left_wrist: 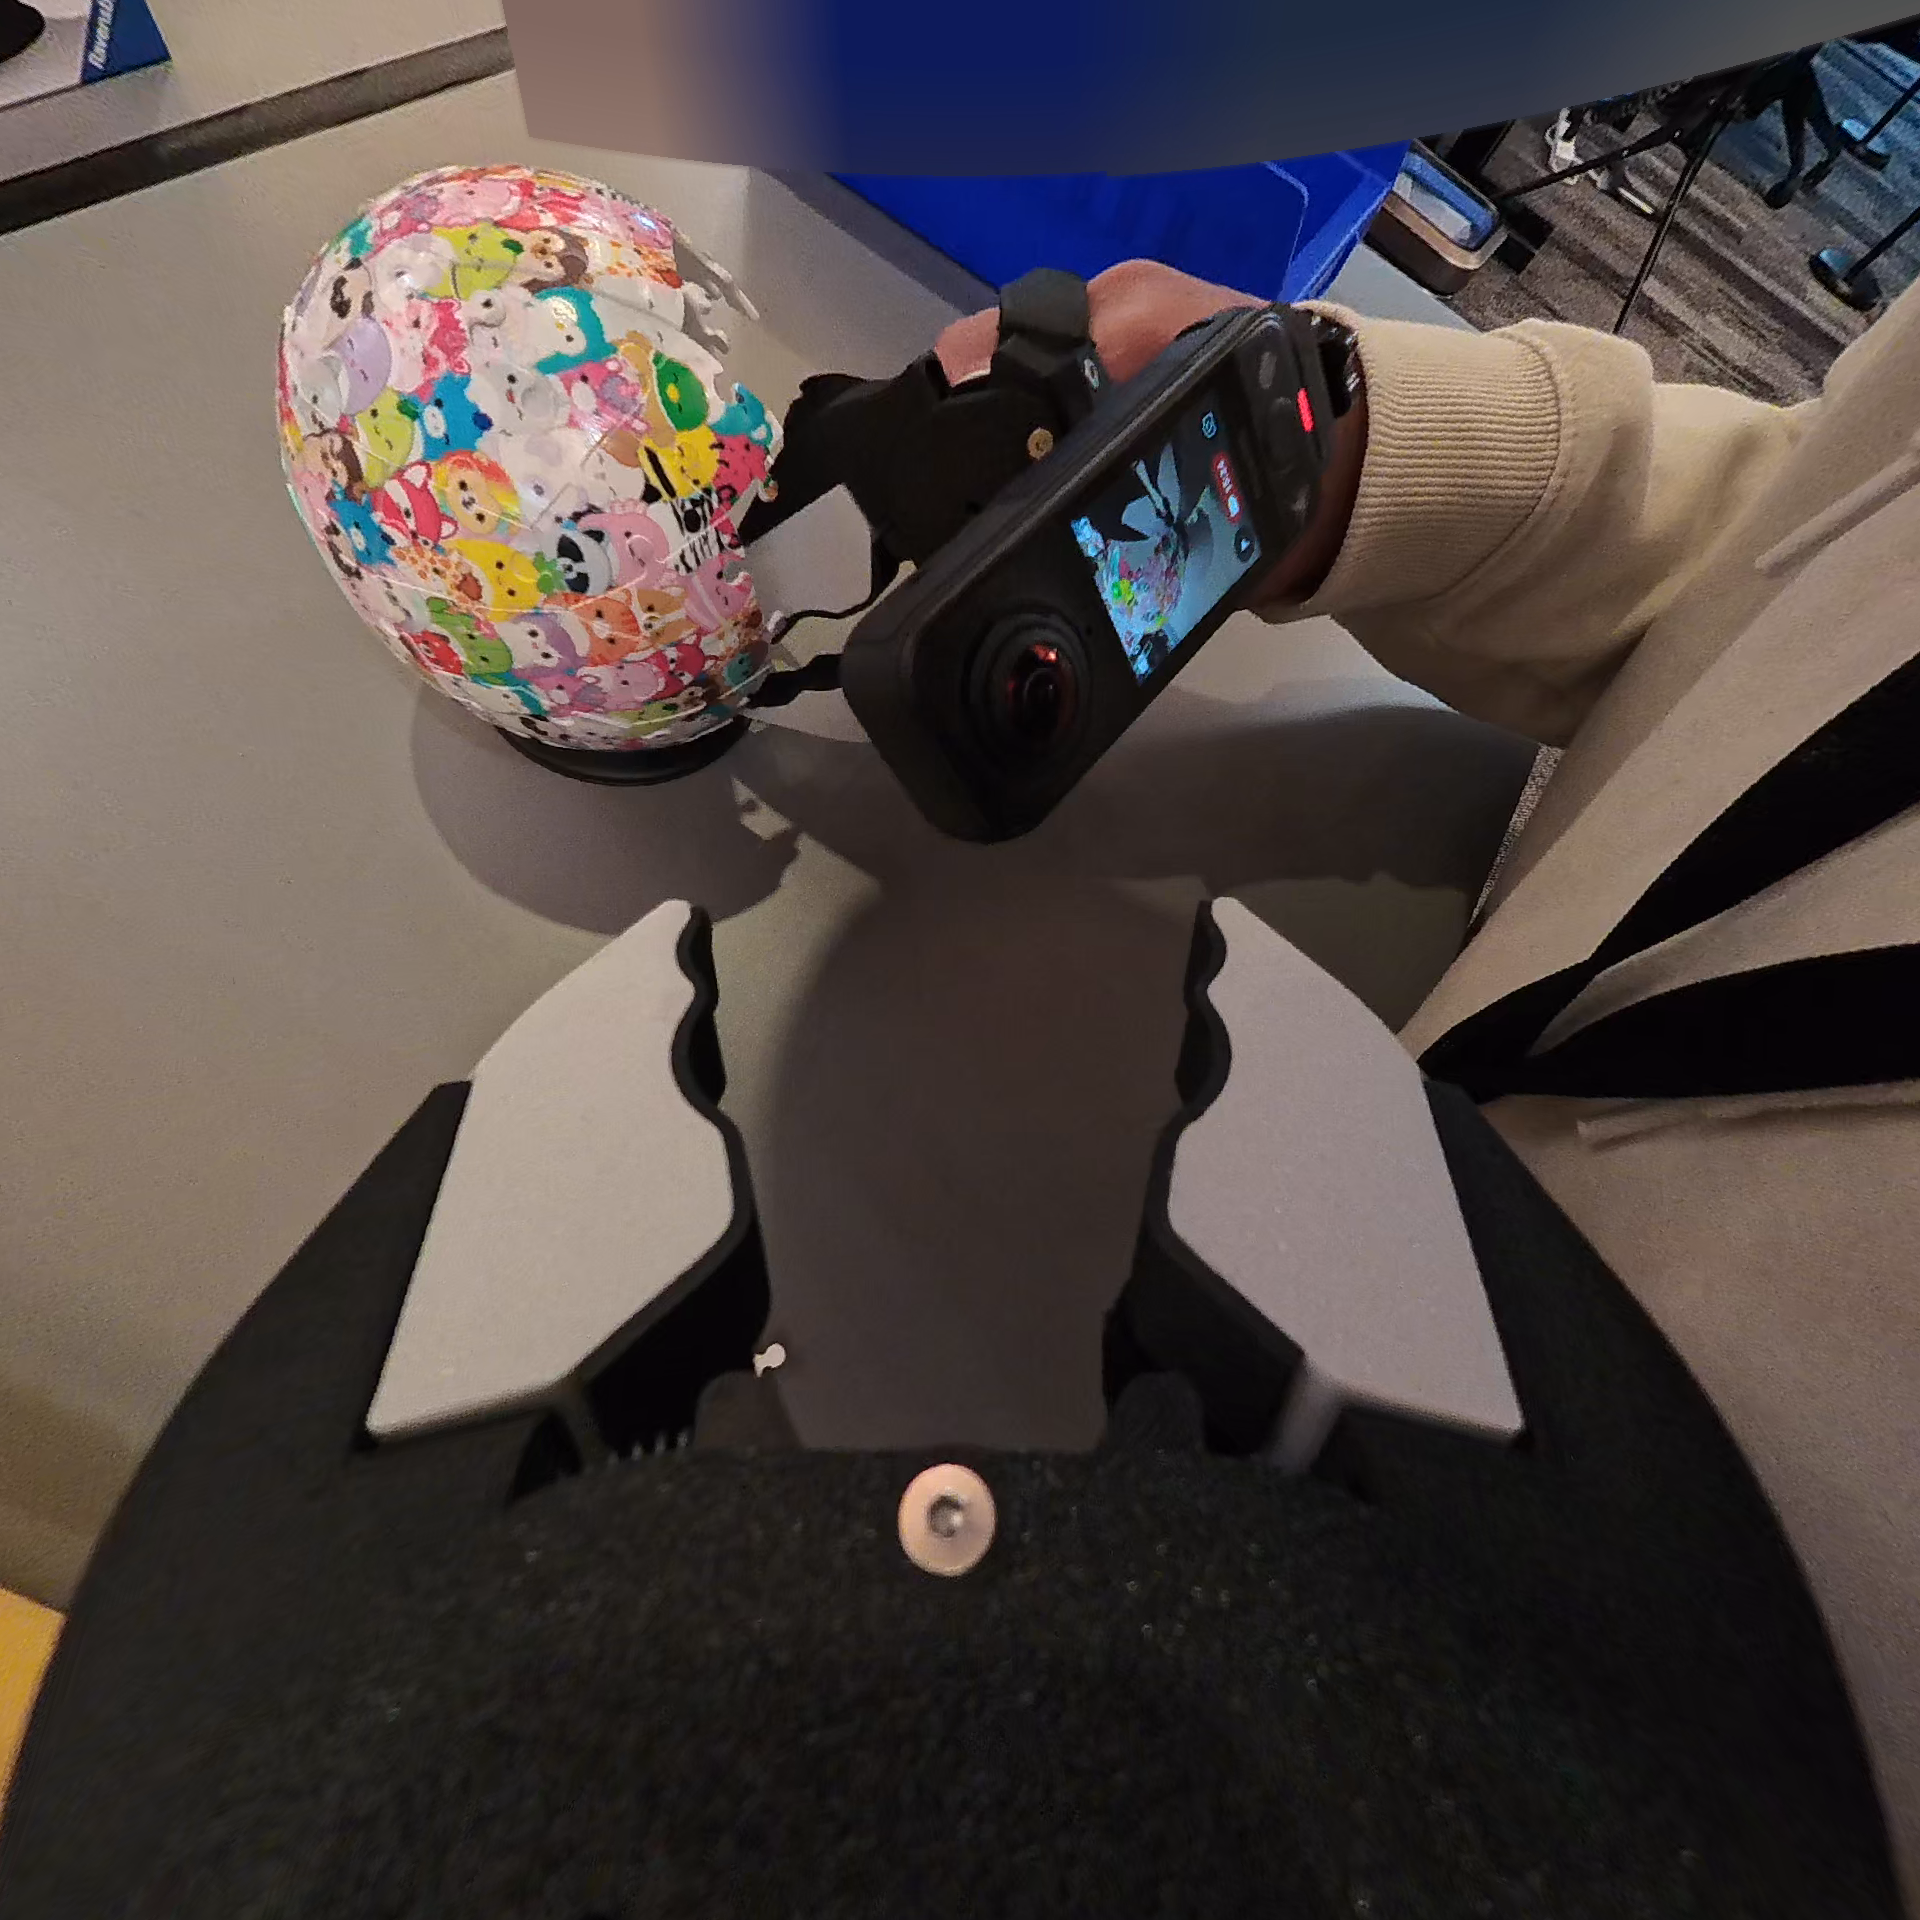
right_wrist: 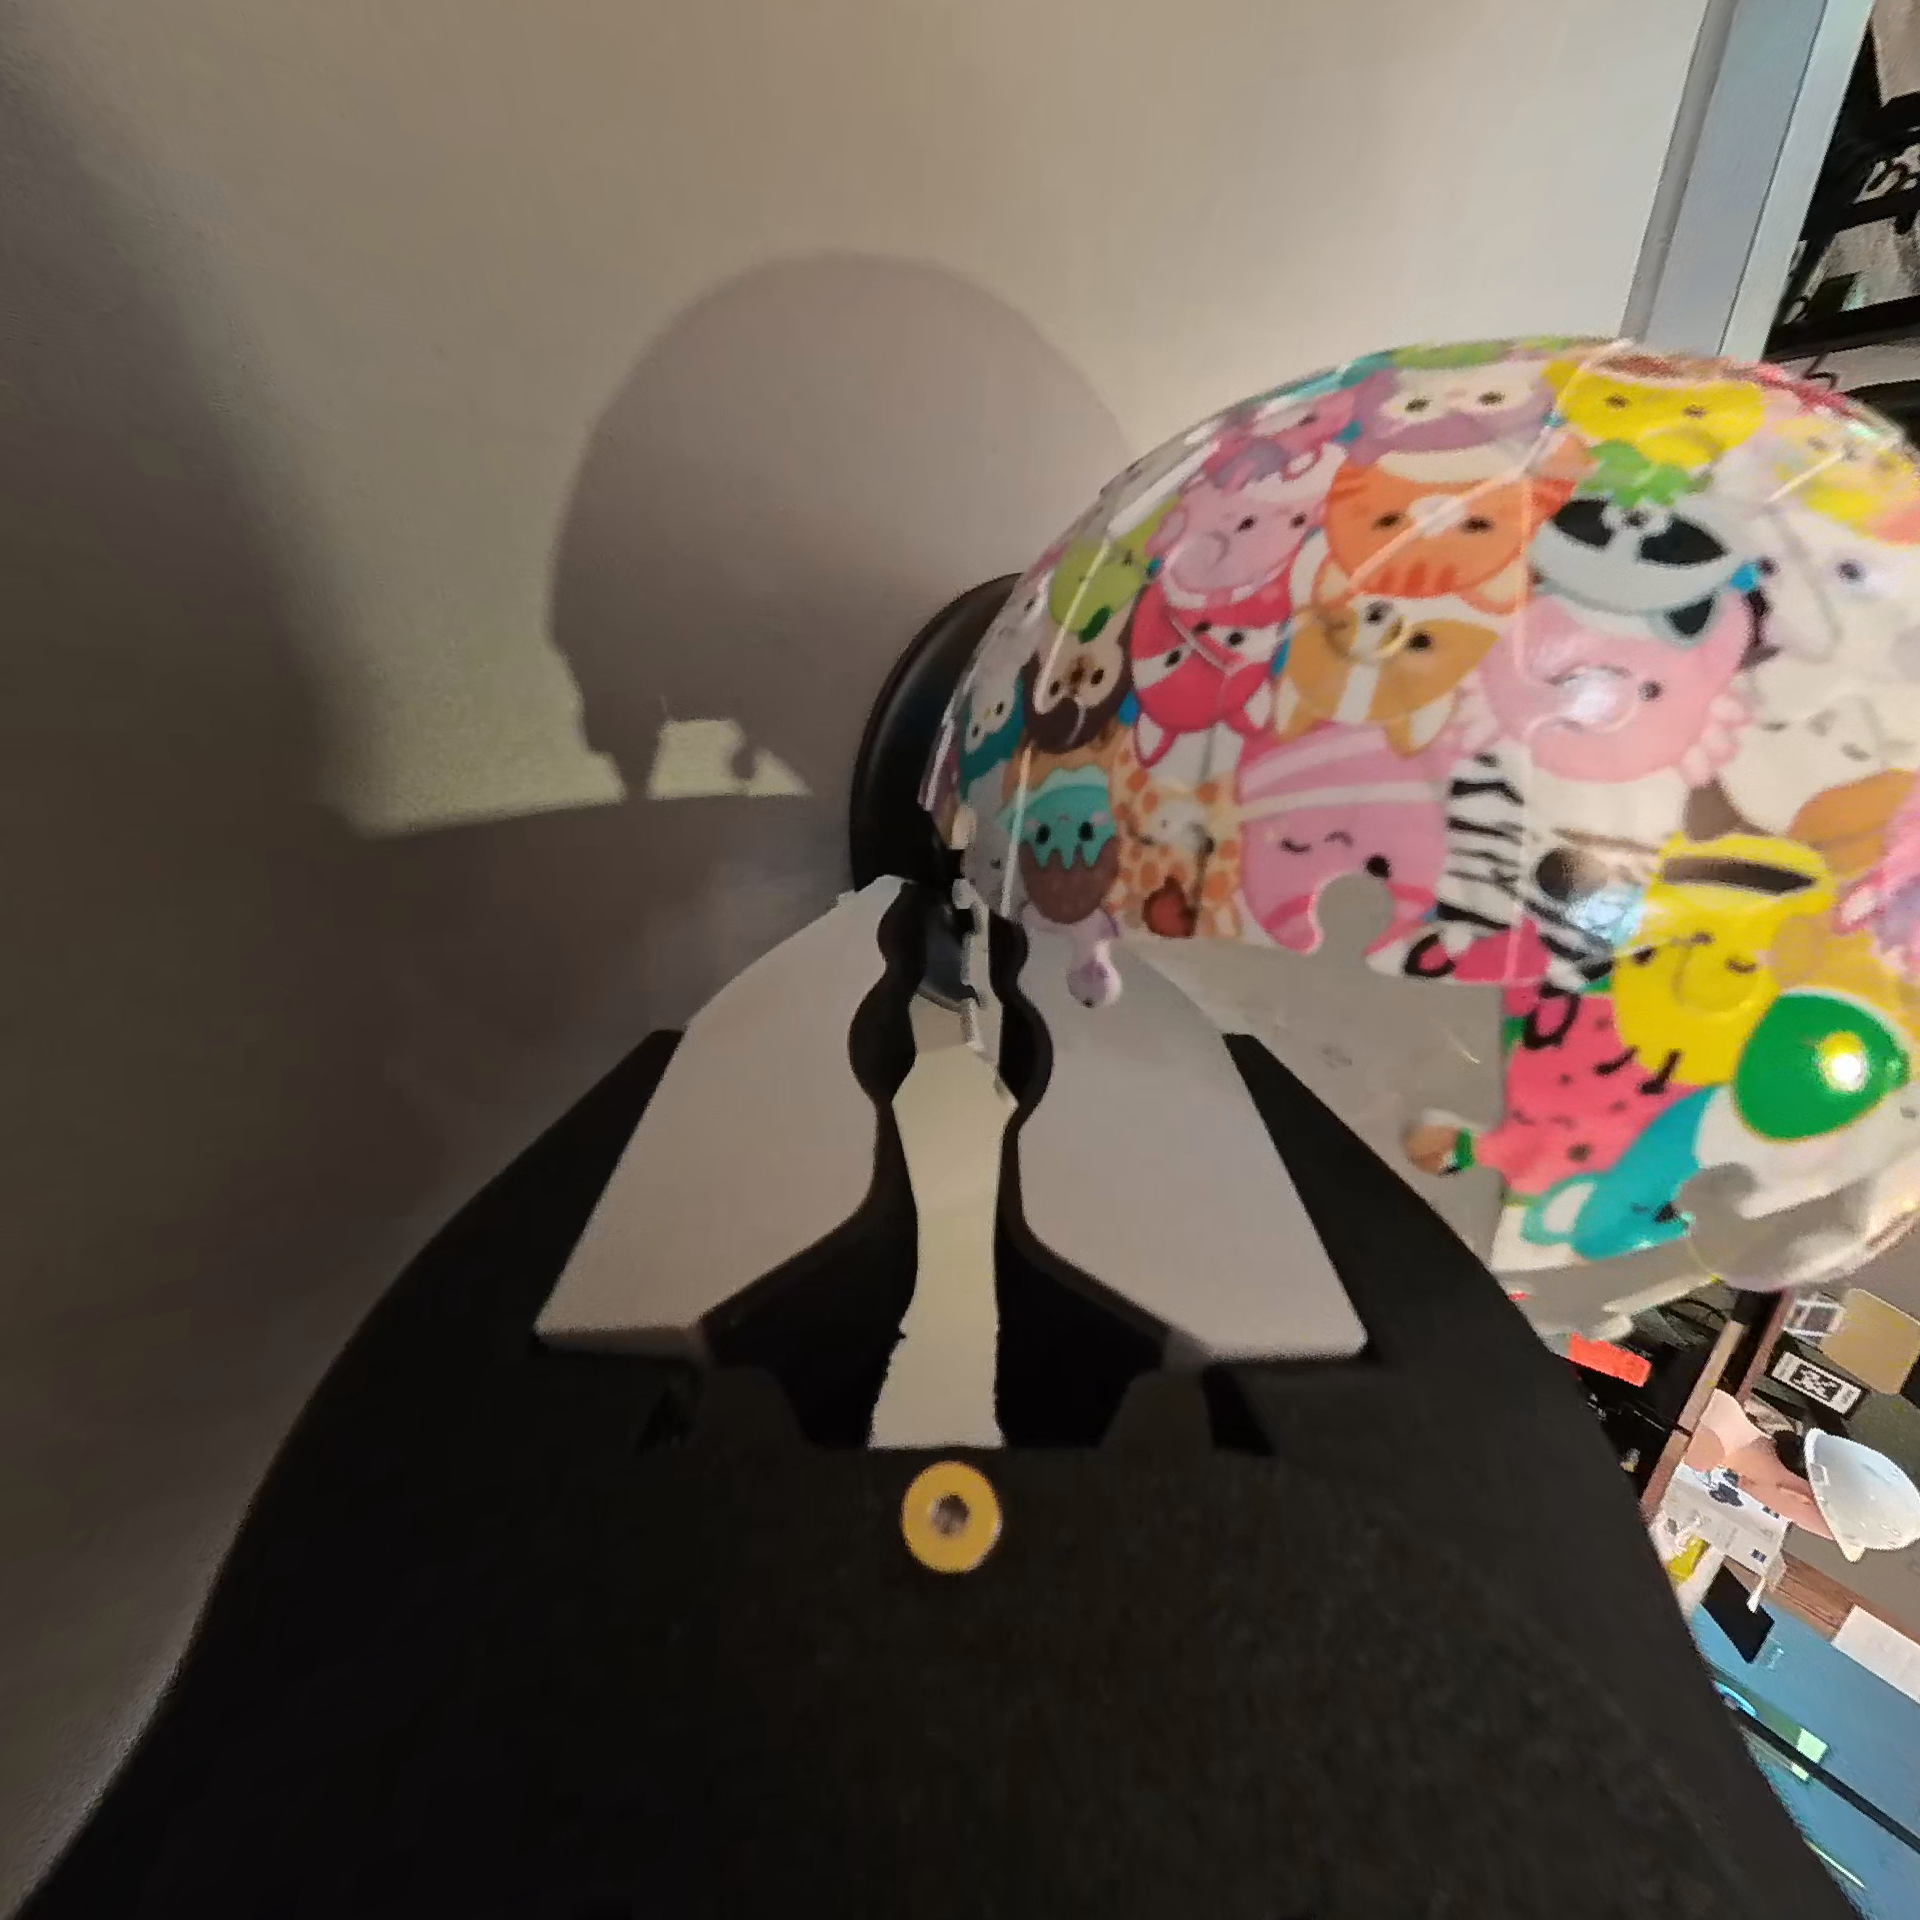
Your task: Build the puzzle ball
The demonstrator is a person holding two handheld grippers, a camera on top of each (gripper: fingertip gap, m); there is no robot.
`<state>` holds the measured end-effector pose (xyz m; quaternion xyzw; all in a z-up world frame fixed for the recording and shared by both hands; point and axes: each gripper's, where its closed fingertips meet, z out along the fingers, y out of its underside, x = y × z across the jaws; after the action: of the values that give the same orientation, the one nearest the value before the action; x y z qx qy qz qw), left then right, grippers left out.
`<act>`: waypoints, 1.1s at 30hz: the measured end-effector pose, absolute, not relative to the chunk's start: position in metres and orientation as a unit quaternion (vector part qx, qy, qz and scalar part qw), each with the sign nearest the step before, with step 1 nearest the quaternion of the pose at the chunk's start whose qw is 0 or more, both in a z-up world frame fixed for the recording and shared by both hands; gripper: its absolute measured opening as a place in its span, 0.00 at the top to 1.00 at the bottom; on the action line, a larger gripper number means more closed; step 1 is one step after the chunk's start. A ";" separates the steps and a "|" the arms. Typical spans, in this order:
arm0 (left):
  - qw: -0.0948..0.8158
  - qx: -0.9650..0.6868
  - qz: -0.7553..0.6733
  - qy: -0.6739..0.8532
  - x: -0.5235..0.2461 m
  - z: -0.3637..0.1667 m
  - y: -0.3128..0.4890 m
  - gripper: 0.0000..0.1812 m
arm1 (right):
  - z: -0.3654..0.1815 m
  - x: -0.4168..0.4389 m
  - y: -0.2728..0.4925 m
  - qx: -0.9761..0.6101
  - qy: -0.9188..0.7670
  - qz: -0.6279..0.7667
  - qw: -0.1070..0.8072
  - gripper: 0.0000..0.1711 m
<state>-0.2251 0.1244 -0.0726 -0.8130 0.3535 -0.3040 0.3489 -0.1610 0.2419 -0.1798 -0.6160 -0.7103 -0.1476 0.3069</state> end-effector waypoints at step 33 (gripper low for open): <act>0.351 -0.813 -0.298 0.357 -0.223 -0.074 0.126 0.53 | -0.176 -0.155 0.247 -0.654 -0.672 -0.118 0.327 0.72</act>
<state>-0.2232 0.1262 -0.0742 -0.8132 0.3567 -0.2976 0.3506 -0.1545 0.2472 -0.1760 -0.6537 -0.6720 -0.1180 0.3272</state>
